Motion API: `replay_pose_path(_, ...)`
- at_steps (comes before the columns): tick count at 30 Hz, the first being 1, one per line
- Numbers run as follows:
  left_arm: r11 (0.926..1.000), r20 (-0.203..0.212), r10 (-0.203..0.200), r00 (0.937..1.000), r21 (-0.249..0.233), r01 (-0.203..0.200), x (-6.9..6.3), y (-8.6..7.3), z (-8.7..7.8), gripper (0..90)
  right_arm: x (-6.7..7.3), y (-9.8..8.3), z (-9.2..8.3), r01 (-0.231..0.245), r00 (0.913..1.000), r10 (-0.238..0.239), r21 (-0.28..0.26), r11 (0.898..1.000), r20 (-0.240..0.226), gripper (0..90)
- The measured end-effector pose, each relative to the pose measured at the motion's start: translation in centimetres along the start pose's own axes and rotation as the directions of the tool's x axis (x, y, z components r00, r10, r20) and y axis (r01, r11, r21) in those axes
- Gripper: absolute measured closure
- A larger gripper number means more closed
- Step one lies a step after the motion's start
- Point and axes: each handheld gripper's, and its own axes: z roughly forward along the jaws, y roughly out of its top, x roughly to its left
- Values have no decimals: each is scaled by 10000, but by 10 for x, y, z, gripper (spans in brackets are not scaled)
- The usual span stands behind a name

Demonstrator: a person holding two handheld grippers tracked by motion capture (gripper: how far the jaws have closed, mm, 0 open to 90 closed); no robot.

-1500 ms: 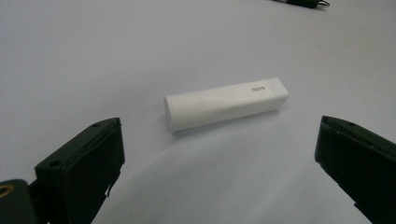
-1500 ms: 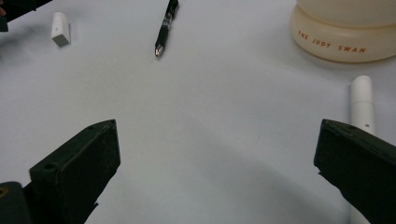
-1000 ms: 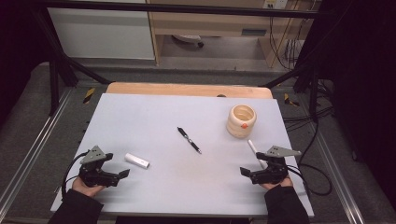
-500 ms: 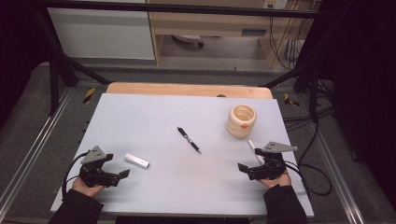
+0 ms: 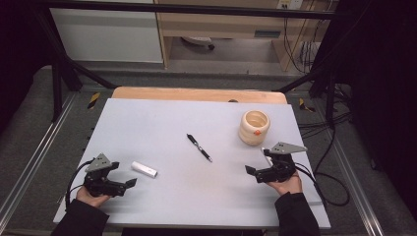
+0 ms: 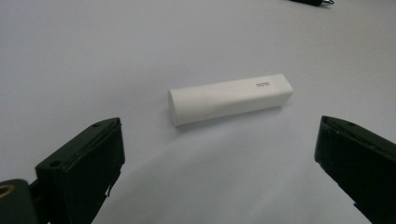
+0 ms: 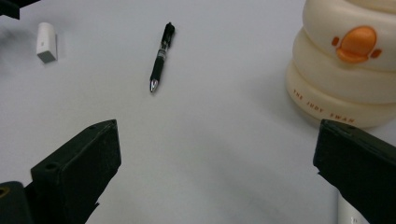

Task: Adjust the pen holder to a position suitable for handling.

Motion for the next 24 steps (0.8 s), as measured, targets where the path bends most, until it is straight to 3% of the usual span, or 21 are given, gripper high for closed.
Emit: replay_pose_path(24,10000,15,3,10000,19,-3,0,0,0,19,-16,58,27,502,9969,-501,-8,9987,605,49)
